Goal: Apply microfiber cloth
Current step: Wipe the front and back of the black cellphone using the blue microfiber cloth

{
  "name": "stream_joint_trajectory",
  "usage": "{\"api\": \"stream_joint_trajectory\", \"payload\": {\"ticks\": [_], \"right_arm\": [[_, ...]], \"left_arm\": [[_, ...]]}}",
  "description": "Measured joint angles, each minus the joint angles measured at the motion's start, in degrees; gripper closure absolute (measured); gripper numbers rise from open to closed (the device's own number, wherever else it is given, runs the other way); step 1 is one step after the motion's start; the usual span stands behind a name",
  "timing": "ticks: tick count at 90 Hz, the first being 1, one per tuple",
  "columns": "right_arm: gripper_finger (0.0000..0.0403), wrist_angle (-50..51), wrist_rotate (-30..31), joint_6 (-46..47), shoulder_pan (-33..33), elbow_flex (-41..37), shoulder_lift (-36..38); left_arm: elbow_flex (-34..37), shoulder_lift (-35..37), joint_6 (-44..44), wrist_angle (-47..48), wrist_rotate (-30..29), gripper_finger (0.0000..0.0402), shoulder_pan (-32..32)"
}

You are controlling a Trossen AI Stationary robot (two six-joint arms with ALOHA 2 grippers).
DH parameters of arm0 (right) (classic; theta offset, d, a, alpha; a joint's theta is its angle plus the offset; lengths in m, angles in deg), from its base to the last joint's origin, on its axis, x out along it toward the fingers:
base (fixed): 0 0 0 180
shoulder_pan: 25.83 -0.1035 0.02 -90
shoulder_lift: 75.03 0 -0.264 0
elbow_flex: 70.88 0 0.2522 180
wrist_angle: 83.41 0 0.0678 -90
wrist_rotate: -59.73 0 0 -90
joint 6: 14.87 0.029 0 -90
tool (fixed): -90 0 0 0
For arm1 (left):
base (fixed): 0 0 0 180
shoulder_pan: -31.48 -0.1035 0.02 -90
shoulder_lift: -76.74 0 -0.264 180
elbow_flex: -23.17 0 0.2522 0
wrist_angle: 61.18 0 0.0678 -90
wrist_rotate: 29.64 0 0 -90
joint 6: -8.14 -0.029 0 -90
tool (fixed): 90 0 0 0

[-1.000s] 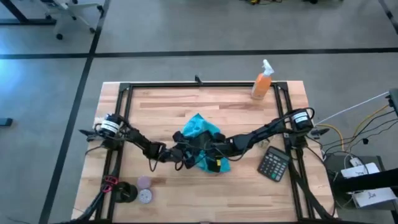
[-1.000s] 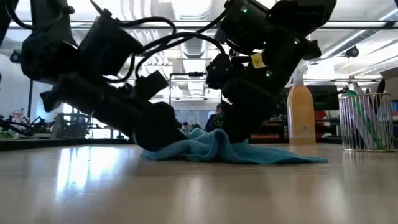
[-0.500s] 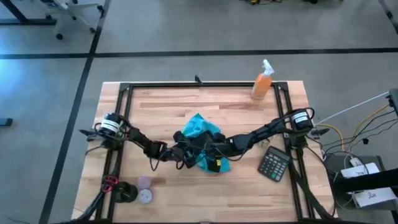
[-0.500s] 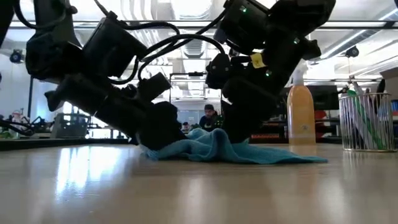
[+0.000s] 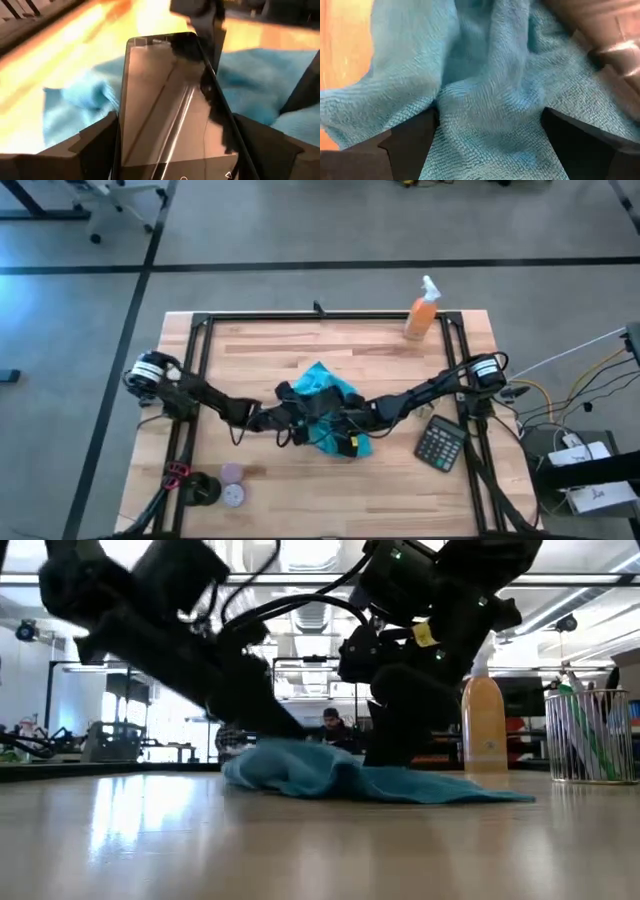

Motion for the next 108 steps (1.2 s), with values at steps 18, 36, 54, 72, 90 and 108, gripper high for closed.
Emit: {"api": "stream_joint_trajectory", "payload": {"ticks": [18, 36, 54, 72, 90, 108], "right_arm": [[0.0053, 5.24, 1.68, 3.72, 0.07, -1.19, 0.33], [0.0053, 6.46, 1.64, 4.02, 0.07, -1.23, 0.66], [0.0053, 6.14, 1.56, 3.69, -0.04, -1.29, 0.69], [0.0053, 5.24, 1.59, 2.98, -0.09, -1.49, 0.69], [0.0053, 5.30, 1.41, 2.71, -0.09, -1.49, 0.69], [0.0053, 5.31, 1.36, 2.83, 0.06, -1.49, 0.69]], "left_arm": [[0.46, 13.99, -0.09, 13.51, 0.41, 0.0075, -0.55], [1.45, 28.18, 2.59, 27.40, 0.45, 0.0075, -3.73], [8.28, 37.22, 14.78, 37.53, 0.56, 0.0075, -8.94], [17.91, 39.87, 21.63, 37.42, -0.28, 0.0075, -8.44], [21.69, 40.99, 24.03, 42.18, 0.65, 0.0076, -7.85], [19.43, 41.87, 25.15, 58.32, 4.66, 0.0076, -7.91]]}}
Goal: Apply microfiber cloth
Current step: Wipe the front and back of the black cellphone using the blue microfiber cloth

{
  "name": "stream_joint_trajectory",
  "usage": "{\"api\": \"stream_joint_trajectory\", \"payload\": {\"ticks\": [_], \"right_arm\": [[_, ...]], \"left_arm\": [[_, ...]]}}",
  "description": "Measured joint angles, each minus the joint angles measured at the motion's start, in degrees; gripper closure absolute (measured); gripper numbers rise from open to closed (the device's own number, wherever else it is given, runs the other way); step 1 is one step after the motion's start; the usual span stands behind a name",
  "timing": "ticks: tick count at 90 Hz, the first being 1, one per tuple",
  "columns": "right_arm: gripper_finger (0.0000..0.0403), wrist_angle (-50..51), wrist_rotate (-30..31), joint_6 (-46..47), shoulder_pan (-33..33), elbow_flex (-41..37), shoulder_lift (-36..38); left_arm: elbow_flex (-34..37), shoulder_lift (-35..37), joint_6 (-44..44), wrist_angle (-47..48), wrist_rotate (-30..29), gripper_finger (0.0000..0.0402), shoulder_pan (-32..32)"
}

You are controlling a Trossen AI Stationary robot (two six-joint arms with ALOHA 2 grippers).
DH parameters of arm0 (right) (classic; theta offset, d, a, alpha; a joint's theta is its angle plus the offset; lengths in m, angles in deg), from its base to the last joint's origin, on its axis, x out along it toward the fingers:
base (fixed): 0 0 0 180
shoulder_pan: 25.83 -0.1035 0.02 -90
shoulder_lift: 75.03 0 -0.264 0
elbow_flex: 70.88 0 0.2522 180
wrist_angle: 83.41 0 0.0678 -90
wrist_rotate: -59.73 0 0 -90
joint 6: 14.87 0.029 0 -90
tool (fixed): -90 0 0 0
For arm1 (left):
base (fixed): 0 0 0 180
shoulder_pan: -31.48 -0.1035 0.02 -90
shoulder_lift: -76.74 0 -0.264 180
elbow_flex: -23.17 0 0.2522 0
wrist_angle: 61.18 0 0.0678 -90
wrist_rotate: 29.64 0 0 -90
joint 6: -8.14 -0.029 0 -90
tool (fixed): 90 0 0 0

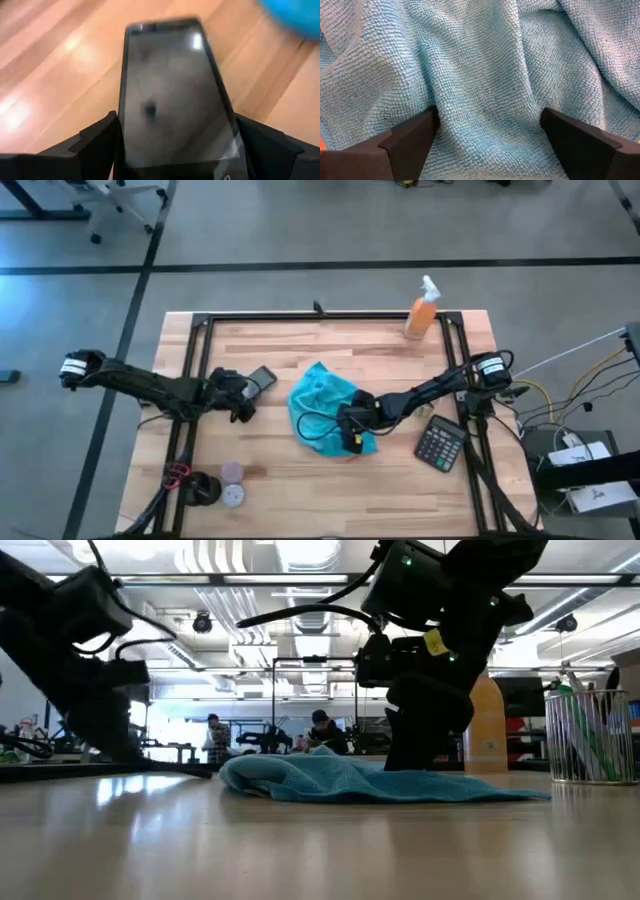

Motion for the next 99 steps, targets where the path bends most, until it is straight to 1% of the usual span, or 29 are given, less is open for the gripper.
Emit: {"api": "stream_joint_trajectory", "payload": {"ticks": [9, 21, 31, 42, 56, 77, 89, 99], "right_arm": [[0.0053, -0.02, 0.02, 0.31, 0.01, 0.00, 0.04], [0.0053, 0.53, -0.14, 0.51, 0.01, 0.53, 0.55], [0.0053, 1.67, -0.52, -0.15, 0.01, 1.71, 1.28], [0.0053, 2.04, -0.62, -2.45, 0.01, 2.27, 1.62], [0.0053, 1.88, -0.56, -3.90, 0.27, 2.40, 1.66], [0.0053, 1.57, -0.47, -6.39, 0.27, 2.47, 1.66], [0.0053, 1.31, -0.32, -8.48, 0.36, 2.51, 1.76], [0.0053, 0.00, -0.01, -10.65, 0.77, 2.51, 1.77]], "left_arm": [[-0.94, -0.07, -0.64, 4.17, 5.46, 0.0074, 0.00], [-0.97, -0.09, -0.98, 3.61, 9.99, 0.0070, -0.05], [-1.34, -0.33, 2.20, 4.34, 13.07, 0.0073, -0.28], [-2.90, -0.57, 8.05, 6.40, 17.32, 0.0071, -0.26], [-4.26, -0.98, 14.36, 12.62, 18.42, 0.0057, -0.26], [-7.85, -1.87, 15.08, 14.86, 21.45, 0.0049, -0.26], [-8.96, -4.07, 16.16, 19.52, 21.66, 0.0048, -0.46], [-9.60, -6.53, 16.65, 19.42, 22.95, 0.0047, -0.70]]}}
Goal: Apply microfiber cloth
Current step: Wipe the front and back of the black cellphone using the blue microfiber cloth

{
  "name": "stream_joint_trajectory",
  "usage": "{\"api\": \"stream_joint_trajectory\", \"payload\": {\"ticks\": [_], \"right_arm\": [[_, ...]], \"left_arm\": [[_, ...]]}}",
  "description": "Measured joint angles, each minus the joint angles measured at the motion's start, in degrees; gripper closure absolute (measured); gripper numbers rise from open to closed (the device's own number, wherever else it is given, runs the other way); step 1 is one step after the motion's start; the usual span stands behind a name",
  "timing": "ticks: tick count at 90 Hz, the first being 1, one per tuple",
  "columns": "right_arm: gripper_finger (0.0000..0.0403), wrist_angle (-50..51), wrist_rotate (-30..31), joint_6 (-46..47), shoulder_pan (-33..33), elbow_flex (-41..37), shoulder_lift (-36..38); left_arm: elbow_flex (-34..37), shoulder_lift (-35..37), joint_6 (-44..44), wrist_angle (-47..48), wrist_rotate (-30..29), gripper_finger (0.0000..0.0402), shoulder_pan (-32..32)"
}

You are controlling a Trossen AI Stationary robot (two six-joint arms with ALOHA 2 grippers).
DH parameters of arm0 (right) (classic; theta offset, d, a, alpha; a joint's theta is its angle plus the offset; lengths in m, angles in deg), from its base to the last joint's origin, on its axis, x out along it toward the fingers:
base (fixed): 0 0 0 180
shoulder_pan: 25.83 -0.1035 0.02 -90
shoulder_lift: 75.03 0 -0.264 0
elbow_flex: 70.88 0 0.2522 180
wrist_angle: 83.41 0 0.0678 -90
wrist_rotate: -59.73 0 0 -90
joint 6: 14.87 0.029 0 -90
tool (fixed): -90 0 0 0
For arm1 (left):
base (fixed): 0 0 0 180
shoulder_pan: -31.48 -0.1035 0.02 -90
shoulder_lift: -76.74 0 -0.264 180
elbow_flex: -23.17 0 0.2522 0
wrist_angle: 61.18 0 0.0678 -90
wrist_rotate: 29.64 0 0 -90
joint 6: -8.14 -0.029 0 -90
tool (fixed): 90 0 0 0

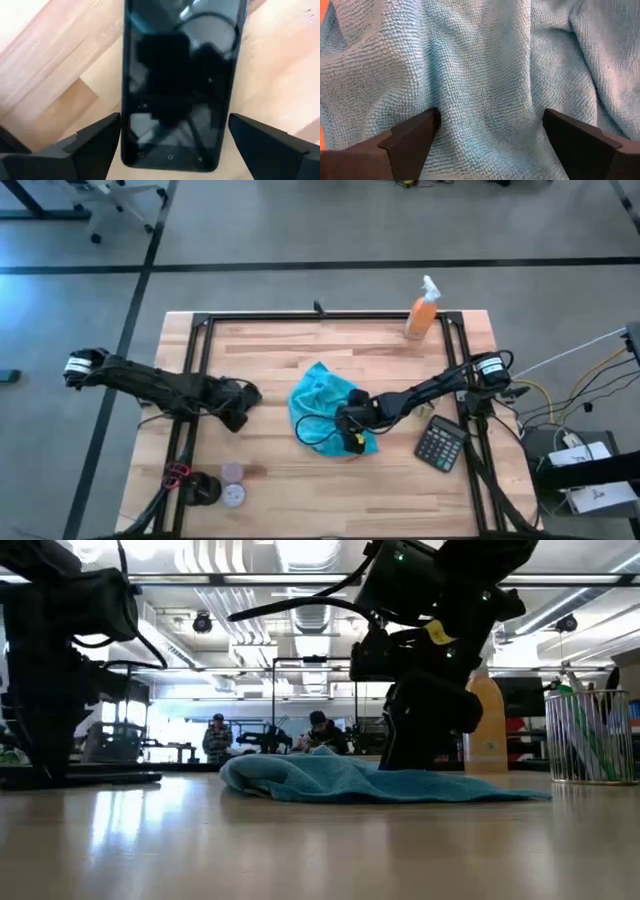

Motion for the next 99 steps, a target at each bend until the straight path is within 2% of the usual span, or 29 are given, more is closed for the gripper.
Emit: {"api": "stream_joint_trajectory", "payload": {"ticks": [13, 26, 36, 44, 65, 85, 99], "right_arm": [[0.0053, -4.57, 0.48, -4.04, 1.25, 0.02, 0.00], [0.0053, -6.37, 0.50, -8.52, 2.59, 0.09, 0.07], [0.0053, -7.33, 0.50, -10.02, 3.60, 0.09, -0.16], [0.0053, -8.55, 0.53, -10.63, 4.07, 0.11, -0.65], [0.0067, -14.99, 0.36, -10.90, 4.14, -0.06, -3.34], [0.0115, -15.23, 1.74, -10.84, 4.47, -0.07, -3.78], [0.0163, -15.16, 7.12, -12.63, 6.55, -0.31, -3.78]], "left_arm": [[-1.87, -2.92, -0.36, 0.32, 1.55, 0.0047, 0.00], [-7.37, -4.02, -1.83, 0.39, 1.43, 0.0047, 0.00], [-11.58, -4.32, -1.43, -1.65, -4.85, 0.0047, 0.50], [-12.16, -4.99, -2.32, -7.54, -10.17, 0.0047, 1.34], [-6.35, -11.02, -9.16, -33.14, -8.61, 0.0050, 1.37], [-3.91, -20.76, -17.80, -45.21, -7.98, 0.0053, 1.31], [-4.38, -26.17, -22.33, -51.38, -11.10, 0.0053, 1.29]]}}
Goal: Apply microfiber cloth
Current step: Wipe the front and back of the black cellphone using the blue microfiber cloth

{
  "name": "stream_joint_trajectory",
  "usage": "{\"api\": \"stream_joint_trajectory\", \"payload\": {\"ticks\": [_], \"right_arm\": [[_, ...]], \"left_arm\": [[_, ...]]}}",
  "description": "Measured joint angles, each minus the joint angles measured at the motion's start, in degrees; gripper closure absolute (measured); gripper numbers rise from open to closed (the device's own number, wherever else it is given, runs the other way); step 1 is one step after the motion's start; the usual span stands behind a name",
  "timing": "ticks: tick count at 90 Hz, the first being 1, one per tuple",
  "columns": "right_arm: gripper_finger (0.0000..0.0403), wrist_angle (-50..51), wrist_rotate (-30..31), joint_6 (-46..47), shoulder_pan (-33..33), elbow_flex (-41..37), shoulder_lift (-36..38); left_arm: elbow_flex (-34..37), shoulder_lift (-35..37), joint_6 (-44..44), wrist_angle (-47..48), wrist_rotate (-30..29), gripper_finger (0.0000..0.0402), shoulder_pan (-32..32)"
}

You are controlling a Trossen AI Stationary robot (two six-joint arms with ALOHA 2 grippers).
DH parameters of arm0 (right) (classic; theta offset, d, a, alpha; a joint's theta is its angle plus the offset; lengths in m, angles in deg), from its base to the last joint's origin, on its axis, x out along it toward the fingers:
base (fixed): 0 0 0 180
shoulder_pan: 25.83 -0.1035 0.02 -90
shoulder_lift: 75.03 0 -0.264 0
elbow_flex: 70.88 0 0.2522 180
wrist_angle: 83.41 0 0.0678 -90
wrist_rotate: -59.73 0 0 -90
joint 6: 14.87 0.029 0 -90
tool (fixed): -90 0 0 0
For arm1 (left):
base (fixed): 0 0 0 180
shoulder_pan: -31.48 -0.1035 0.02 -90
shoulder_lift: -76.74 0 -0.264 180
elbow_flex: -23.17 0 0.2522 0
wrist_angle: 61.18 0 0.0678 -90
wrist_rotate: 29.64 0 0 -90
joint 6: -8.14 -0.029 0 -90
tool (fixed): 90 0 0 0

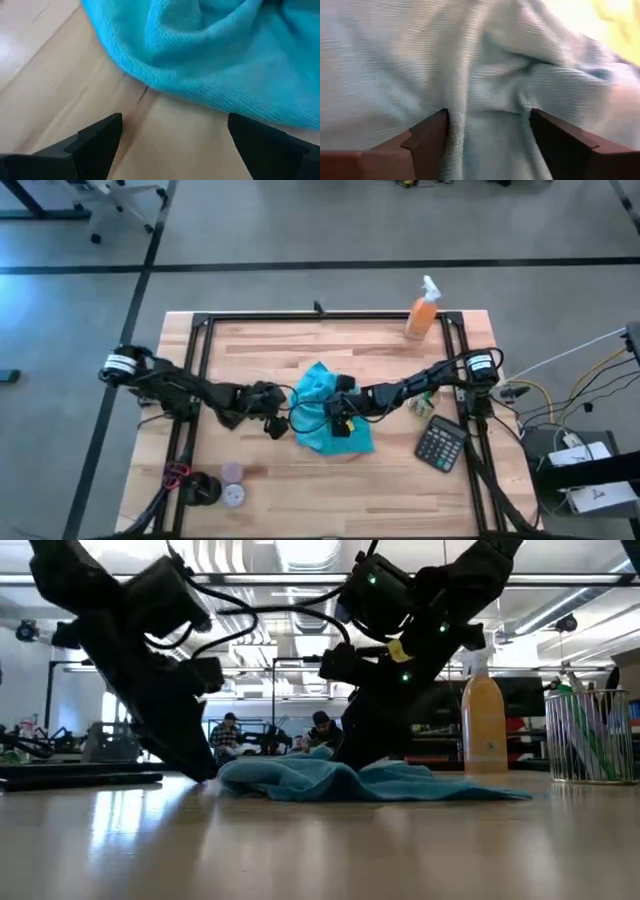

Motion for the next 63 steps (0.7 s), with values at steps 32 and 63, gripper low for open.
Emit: {"api": "stream_joint_trajectory", "payload": {"ticks": [32, 63], "right_arm": [[0.0324, -0.06, 8.02, -7.88, 5.79, 3.05, 0.45], [0.0400, 13.72, -16.57, -7.14, 2.62, 8.46, 2.91]], "left_arm": [[-0.34, -0.91, -8.73, -7.90, -6.91, 0.0053, -0.55], [-0.32, -0.04, -17.60, -15.15, -16.15, 0.0053, -5.32]]}}
